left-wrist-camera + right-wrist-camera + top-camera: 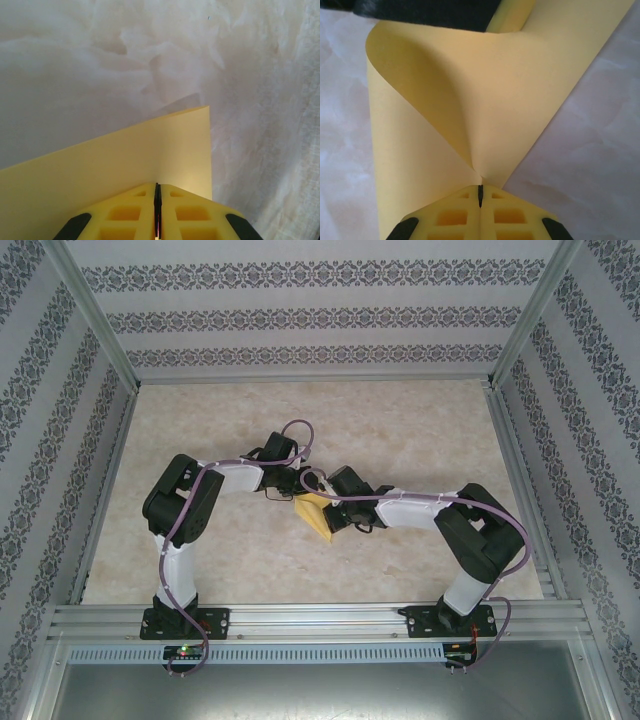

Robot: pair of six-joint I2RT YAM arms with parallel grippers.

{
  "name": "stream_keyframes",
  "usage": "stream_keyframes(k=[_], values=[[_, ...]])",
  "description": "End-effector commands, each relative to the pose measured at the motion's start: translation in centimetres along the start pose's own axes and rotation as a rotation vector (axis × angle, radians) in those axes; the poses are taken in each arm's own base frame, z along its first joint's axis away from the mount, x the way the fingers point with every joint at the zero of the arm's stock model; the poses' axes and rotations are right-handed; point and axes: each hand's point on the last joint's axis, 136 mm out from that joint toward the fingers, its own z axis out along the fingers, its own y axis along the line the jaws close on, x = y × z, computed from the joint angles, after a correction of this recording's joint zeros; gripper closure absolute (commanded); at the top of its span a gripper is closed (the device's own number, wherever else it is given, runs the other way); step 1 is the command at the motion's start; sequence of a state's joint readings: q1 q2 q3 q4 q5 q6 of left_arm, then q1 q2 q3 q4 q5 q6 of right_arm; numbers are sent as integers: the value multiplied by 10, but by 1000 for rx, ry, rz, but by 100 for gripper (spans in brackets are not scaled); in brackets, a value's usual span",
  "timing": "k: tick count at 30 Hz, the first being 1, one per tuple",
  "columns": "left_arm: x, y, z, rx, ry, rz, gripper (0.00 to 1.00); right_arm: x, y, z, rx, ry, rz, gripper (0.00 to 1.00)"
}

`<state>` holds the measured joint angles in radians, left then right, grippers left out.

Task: Fold a paper plane with a square sheet of paper (fold left side to right side)
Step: Third fold the triangle at the center of the table.

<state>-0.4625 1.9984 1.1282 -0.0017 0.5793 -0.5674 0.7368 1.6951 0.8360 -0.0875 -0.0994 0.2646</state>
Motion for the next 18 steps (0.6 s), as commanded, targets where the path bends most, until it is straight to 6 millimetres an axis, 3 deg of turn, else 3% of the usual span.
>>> stream_keyframes(k=[1, 8, 18], values=[[24, 25, 7, -64, 79, -34, 88, -12, 5, -5, -20, -17, 18, 100], [24, 25, 7, -65, 81, -33, 88, -17, 6, -1, -27, -13, 22, 100], [24, 24, 6, -63, 82, -29, 88, -7, 1, 5, -8, 20, 25, 100]])
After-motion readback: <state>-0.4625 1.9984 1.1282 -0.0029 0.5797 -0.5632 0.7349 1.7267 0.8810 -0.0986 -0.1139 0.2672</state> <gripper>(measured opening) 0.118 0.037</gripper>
